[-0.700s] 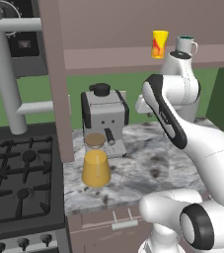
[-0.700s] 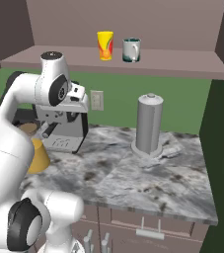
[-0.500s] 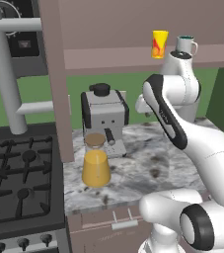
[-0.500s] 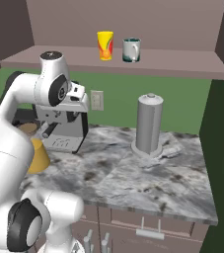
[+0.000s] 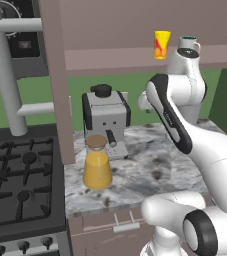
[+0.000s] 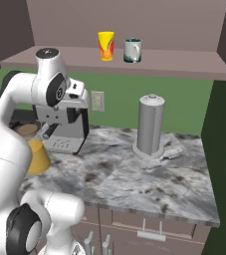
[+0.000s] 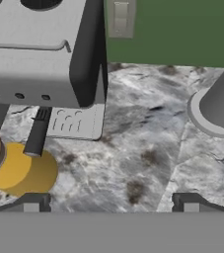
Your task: There is a tray on the dining counter. Grab the cup, mug, and pitcher and place them on the tray. The pitcher may be placed next to the tray if it cannot fit the tray.
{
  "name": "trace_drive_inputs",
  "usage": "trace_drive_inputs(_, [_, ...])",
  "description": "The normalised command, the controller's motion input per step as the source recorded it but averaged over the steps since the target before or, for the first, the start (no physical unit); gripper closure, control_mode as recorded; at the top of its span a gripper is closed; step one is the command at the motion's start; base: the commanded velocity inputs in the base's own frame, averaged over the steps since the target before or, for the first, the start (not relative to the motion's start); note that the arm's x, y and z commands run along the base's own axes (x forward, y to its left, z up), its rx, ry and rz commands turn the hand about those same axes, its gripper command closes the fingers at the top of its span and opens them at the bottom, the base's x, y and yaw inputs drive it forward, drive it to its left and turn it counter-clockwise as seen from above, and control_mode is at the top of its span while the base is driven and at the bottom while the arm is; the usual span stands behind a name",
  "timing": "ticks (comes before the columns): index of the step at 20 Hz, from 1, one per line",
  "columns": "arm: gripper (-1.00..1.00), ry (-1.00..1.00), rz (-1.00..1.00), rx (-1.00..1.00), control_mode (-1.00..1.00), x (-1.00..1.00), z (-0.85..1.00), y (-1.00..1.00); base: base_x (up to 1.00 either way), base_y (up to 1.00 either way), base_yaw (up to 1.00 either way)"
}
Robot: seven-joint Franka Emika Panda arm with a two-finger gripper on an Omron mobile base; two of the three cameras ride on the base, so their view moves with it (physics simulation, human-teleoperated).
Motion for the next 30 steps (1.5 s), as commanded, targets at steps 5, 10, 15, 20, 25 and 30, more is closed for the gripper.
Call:
trace_drive_inputs(5, [-1.0,-0.1,-0.05,0.01,-1.0,0.0,0.2,0.0,0.0,0.0,0.0])
trace_drive_inputs(10, [-1.0,-0.11,-0.16,0.06,-1.0,0.0,0.25,0.0,0.0,0.0,0.0])
trace_drive_inputs(15, [-1.0,-0.16,-0.28,0.18,-1.0,0.0,0.17,-0.04,0.0,0.0,0.0])
trace_drive_inputs(20, [-1.0,-0.18,-0.28,0.25,-1.0,-0.04,0.23,-0.11,0.0,0.0,0.0])
trace_drive_inputs(25, [-1.0,-0.17,-0.28,0.25,-1.0,-0.05,0.21,-0.08,0.0,0.0,0.0])
trace_drive_inputs(30, [-1.0,-0.18,-0.31,0.22,-1.0,-0.04,0.14,-0.01,0.0,0.0,0.0])
